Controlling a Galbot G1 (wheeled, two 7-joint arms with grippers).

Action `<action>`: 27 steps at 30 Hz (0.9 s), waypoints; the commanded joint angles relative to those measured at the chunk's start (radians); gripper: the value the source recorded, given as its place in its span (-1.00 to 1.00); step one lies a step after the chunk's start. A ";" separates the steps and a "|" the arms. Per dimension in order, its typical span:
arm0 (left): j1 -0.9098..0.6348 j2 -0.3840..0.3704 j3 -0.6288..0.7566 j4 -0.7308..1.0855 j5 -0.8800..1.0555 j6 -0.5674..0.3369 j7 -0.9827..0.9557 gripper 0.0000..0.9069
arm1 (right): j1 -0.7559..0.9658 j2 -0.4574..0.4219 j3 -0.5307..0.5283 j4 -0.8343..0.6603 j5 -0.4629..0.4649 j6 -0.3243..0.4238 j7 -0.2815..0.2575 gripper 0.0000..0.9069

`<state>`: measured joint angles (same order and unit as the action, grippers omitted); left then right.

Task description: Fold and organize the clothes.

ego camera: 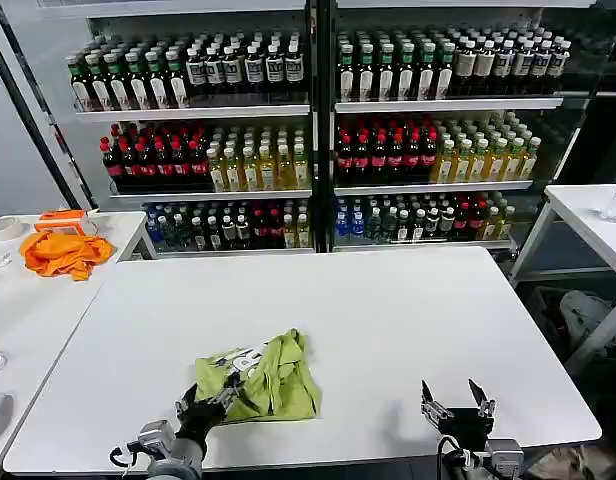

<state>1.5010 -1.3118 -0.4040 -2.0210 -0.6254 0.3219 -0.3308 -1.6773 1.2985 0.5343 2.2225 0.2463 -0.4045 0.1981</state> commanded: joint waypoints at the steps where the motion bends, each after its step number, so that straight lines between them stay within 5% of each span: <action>1: -0.048 -0.004 -0.041 0.047 -0.247 -0.019 0.014 -0.84 | -0.006 0.003 0.005 0.002 -0.002 0.000 0.001 1.00; 18: -0.072 -0.043 -0.111 0.090 -0.579 -0.019 0.052 -0.96 | -0.013 0.009 0.002 0.015 -0.010 -0.007 0.004 1.00; 27: -0.065 -0.076 -0.276 0.032 -0.786 0.002 0.044 -0.96 | -0.009 0.013 -0.002 0.021 -0.012 -0.011 0.005 1.00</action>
<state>1.4365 -1.3733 -0.5350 -1.9480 -1.1640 0.3141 -0.2867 -1.6875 1.3119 0.5326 2.2412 0.2348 -0.4143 0.2032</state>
